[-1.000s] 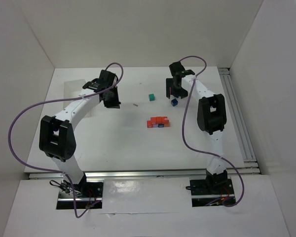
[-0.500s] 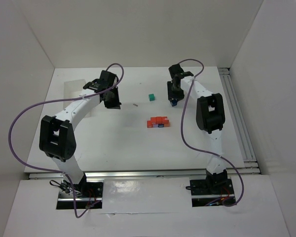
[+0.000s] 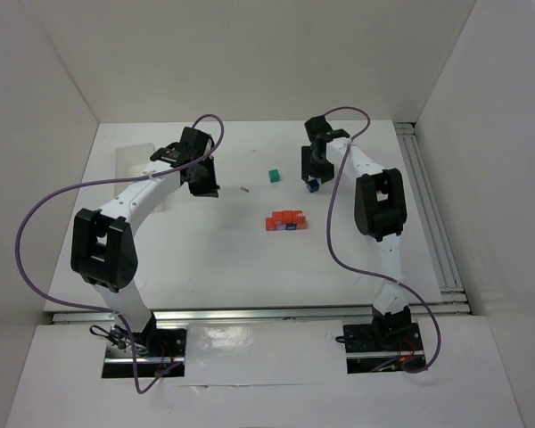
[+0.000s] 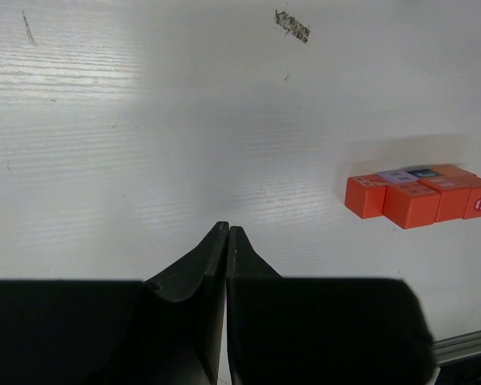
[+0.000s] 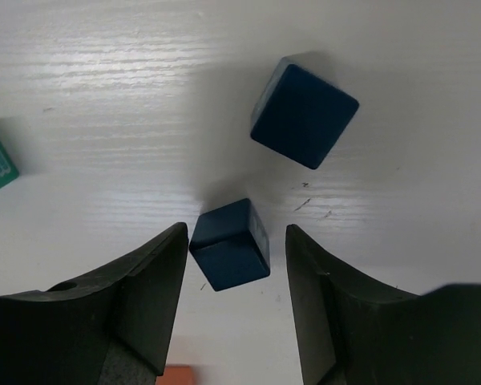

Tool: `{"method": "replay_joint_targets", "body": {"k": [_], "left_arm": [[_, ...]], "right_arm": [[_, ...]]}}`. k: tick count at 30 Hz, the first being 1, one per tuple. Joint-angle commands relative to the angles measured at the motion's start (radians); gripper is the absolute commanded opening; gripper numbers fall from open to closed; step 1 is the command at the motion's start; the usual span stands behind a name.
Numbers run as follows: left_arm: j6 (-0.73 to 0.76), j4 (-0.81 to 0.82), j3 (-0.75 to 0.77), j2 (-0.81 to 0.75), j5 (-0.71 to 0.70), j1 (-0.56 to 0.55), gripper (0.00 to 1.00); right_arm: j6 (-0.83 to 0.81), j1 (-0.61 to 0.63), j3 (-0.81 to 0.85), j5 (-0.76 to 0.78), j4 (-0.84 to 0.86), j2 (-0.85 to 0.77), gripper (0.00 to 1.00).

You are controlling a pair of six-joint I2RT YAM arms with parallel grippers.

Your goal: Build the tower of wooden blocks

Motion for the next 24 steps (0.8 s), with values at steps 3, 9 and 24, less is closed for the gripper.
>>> {"method": "replay_joint_targets", "body": {"k": [3,9,24], "left_arm": [[0.012,0.004,-0.003,-0.02,0.01,0.001,0.16],[0.012,0.004,-0.003,-0.02,0.01,0.001,0.16],[0.021,0.004,-0.003,-0.001,0.01,0.001,0.16]], "right_arm": [[0.13,-0.009,0.043,0.136,0.037,-0.03,0.59],[0.201,-0.029,0.218,0.177,-0.06,0.11,0.69],[0.233,-0.057,0.343,0.189,-0.058,0.185,0.51]]}}
